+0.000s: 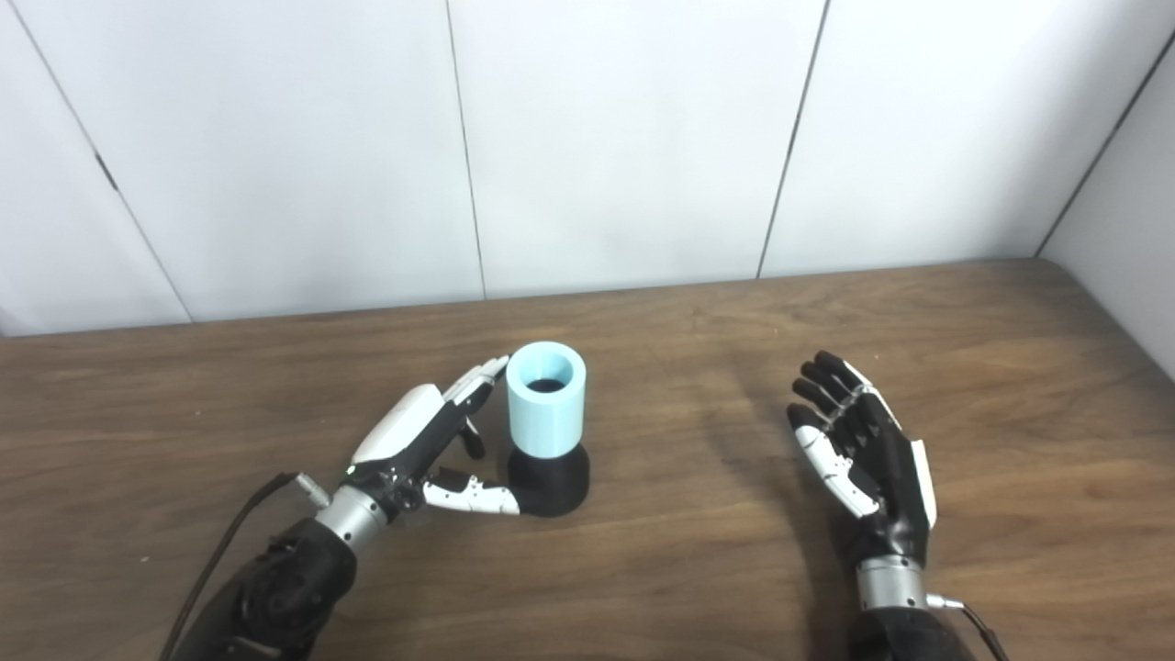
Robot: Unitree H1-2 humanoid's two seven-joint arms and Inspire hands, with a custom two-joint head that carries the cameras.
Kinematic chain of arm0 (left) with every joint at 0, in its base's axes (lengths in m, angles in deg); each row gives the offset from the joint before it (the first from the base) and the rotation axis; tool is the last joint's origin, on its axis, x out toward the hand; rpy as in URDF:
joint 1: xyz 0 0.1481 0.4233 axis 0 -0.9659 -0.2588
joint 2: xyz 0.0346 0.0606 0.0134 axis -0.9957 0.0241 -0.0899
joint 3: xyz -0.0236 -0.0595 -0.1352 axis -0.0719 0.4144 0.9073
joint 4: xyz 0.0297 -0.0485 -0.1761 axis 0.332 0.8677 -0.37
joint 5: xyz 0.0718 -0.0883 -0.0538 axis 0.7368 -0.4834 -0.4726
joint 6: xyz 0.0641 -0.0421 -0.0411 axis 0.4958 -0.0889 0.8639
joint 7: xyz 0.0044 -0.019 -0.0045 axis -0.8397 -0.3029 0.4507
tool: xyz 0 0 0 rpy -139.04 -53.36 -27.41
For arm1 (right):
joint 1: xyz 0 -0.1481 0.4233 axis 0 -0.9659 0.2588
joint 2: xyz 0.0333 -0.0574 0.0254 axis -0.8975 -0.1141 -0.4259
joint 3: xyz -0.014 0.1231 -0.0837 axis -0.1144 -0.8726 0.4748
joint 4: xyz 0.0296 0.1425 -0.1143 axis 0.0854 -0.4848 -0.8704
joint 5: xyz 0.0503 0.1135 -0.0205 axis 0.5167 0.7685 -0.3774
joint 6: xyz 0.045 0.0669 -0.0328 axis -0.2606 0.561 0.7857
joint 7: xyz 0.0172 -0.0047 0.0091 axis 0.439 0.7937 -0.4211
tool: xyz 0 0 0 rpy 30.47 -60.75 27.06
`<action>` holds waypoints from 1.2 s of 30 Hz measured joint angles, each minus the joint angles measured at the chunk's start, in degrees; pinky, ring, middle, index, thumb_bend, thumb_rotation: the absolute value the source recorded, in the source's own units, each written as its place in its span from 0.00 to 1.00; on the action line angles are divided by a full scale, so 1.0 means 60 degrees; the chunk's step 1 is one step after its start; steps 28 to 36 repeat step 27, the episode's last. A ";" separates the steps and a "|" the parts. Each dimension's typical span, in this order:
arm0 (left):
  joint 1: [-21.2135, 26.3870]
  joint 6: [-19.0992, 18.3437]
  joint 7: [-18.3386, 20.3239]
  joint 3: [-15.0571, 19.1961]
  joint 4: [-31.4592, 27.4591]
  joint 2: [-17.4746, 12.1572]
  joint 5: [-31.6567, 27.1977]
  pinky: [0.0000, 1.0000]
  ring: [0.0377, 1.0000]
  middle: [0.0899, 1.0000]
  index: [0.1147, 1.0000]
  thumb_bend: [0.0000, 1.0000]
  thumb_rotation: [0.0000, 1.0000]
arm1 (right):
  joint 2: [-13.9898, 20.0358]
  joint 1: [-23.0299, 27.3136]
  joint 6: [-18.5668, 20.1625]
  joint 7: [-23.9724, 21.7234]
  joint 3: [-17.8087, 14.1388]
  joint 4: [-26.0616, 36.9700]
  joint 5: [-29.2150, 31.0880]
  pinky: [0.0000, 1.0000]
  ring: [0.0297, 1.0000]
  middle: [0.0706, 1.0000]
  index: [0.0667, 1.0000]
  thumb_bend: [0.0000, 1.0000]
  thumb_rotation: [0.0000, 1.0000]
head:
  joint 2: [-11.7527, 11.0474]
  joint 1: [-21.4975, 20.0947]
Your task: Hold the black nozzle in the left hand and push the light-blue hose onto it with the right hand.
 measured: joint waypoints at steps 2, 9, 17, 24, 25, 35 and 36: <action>0.0005 -0.0263 0.0396 0.0081 -0.0138 -0.0107 -0.0300 0.91 0.99 1.00 1.00 1.00 0.39 | 0.0000 0.0005 0.0000 0.0000 0.0001 -0.0005 -0.0001 0.70 0.77 0.76 0.74 0.23 0.19 | -0.0015 0.0000; 0.0022 -0.1245 0.1668 0.0189 -0.0883 -0.0755 -0.1320 0.95 1.00 1.00 1.00 1.00 0.37 | 0.0000 0.0022 0.0000 0.0001 0.0008 -0.0021 -0.0005 0.71 0.76 0.76 0.73 0.23 0.18 | -0.0102 0.0117; -0.1383 -0.2437 0.1937 0.1475 -0.2231 -0.1344 -0.2267 0.85 0.92 0.95 0.96 0.99 0.52 | 0.0030 0.0217 -0.0056 -0.0008 0.0073 -0.0244 -0.0020 0.70 0.77 0.76 0.73 0.24 0.24 | -0.0263 0.0278; -0.2842 -0.2242 0.0020 0.3216 -0.2424 -0.0707 -0.2623 0.85 0.90 0.92 0.90 0.29 0.87 | 0.0275 0.0345 -0.0079 -0.0050 0.0091 -0.0430 -0.0148 0.73 0.78 0.76 0.73 0.25 0.29 | -0.0454 0.0366; -0.2967 -0.2163 -0.0231 0.3444 -0.2385 -0.0341 -0.2818 0.84 0.89 0.91 0.89 0.26 0.81 | 0.0291 0.0370 -0.0079 -0.0068 0.0097 -0.0471 -0.0183 0.73 0.78 0.76 0.73 0.25 0.30 | -0.0483 0.0381; -0.3127 -0.1933 -0.0620 0.3961 -0.2198 0.0430 -0.3381 0.82 0.87 0.88 0.87 0.22 0.64 | 0.0308 0.0413 -0.0079 -0.0082 0.0102 -0.0533 -0.0237 0.73 0.78 0.76 0.73 0.25 0.31 | -0.0542 0.0425; -0.3127 -0.1933 -0.0620 0.3961 -0.2198 0.0430 -0.3381 0.82 0.87 0.88 0.87 0.22 0.64 | 0.0308 0.0413 -0.0079 -0.0082 0.0102 -0.0533 -0.0237 0.73 0.78 0.76 0.73 0.25 0.31 | -0.0542 0.0425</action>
